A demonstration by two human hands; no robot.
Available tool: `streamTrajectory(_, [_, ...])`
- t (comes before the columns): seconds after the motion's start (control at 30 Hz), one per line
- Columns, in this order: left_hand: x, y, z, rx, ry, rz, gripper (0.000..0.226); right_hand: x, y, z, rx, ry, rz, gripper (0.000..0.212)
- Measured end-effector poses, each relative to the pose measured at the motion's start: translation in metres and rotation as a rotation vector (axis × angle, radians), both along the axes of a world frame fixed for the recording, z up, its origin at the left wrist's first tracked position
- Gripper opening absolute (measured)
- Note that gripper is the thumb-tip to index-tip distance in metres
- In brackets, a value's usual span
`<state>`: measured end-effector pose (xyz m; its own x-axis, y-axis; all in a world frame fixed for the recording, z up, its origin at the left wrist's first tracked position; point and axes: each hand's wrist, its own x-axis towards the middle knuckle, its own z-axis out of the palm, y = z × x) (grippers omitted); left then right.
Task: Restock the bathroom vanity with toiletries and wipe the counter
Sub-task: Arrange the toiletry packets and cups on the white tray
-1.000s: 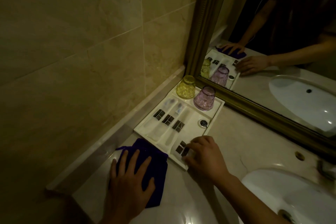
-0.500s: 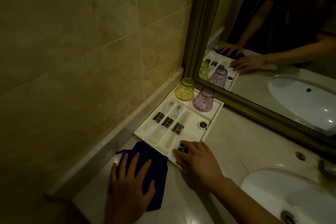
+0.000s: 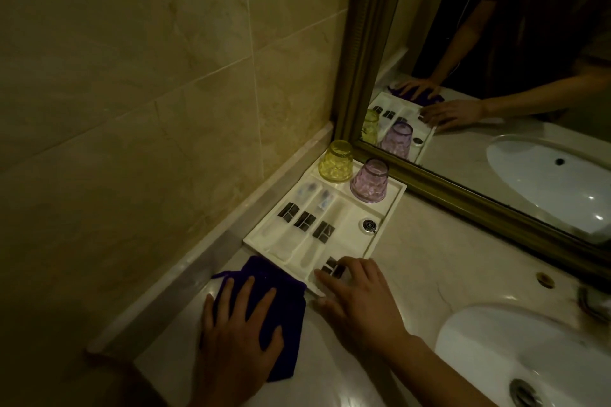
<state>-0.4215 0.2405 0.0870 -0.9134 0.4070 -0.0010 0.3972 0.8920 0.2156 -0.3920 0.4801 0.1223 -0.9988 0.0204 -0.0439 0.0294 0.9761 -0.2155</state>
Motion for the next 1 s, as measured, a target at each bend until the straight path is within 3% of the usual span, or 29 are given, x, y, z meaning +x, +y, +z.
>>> streamTrajectory(0.3, [-0.001, 0.001, -0.002, -0.002, 0.005, 0.009, 0.064, -0.001, 0.011, -0.003, 0.038, -0.08, 0.067, 0.06])
streamTrajectory(0.47, [-0.003, 0.001, -0.002, -0.018, -0.005, 0.012, 0.065, -0.007, 0.019, -0.001, -0.048, 0.036, 0.019, 0.052])
streamTrajectory(0.57, [-0.003, 0.001, -0.002, -0.023, -0.002, 0.011, 0.065, -0.032, 0.042, 0.004, -0.047, 0.108, -0.14, 0.053])
streamTrajectory(0.67, [-0.002, 0.002, -0.002, -0.008, 0.0, 0.01, 0.064, -0.058, 0.062, 0.006, 0.101, 0.009, -0.196, 0.054])
streamTrajectory(1.0, [-0.004, 0.002, 0.0, 0.014, 0.011, 0.008, 0.064, -0.065, 0.074, -0.01, 0.002, -0.037, -0.109, 0.058])
